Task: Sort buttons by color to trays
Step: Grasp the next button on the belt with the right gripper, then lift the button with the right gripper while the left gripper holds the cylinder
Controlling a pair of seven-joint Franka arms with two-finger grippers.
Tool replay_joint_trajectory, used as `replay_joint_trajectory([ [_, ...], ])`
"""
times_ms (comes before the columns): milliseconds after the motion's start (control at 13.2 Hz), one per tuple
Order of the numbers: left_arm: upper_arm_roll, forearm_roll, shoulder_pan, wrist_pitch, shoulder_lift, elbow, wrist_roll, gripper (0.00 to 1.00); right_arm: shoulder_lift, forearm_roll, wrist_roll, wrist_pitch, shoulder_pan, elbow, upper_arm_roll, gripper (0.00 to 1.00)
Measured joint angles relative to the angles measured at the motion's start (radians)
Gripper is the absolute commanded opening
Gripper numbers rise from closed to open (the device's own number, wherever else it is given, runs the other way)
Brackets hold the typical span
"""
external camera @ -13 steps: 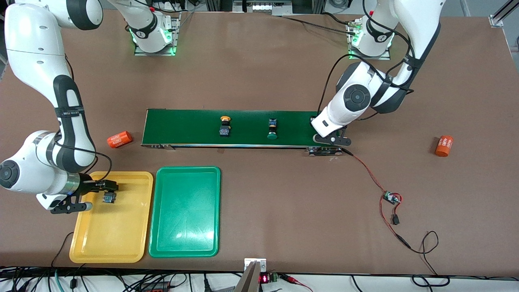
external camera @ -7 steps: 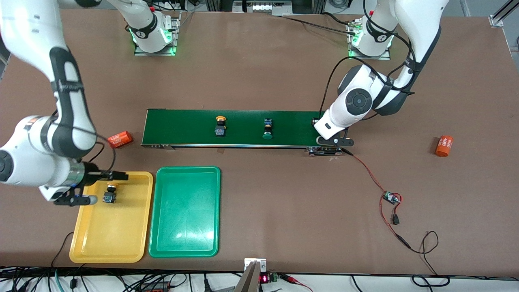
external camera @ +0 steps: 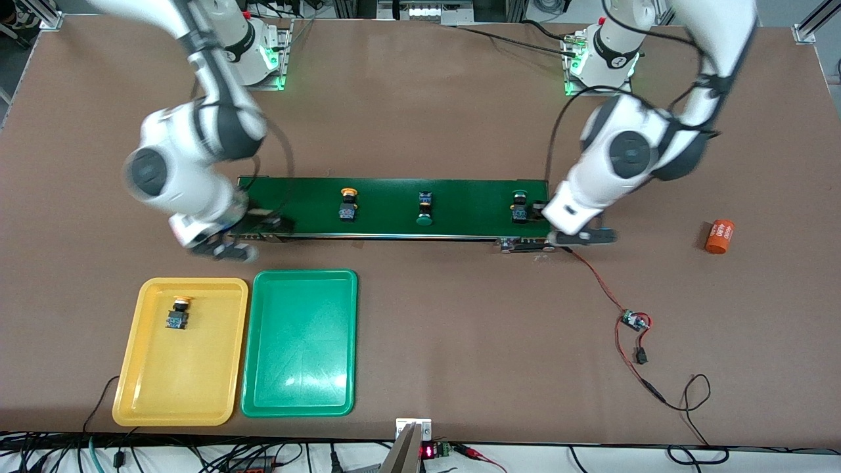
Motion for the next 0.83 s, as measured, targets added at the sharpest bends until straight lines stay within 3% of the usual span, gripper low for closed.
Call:
replay_joint_trajectory([
  [151, 0.005, 0.051, 0.13, -0.047, -0.023, -0.002, 0.032, 1.0, -0.029, -0.011, 0.071, 0.094, 0.107, -0.104, 0.0, 1.0],
  [454, 0.011, 0.413, 0.299, -0.049, 0.003, -0.013, 0.093, 1.0, -0.032, -0.033, 0.09, 0.17, 0.172, -0.184, -0.001, 1.0],
  [605, 0.011, 0.539, 0.364, -0.048, 0.026, -0.015, 0.138, 1.0, -0.032, -0.035, 0.09, 0.175, 0.173, -0.189, -0.003, 1.0],
  [832, 0.012, 0.578, 0.488, 0.021, 0.081, -0.015, 0.418, 1.0, -0.027, -0.036, 0.09, 0.193, 0.182, -0.196, -0.004, 1.0],
])
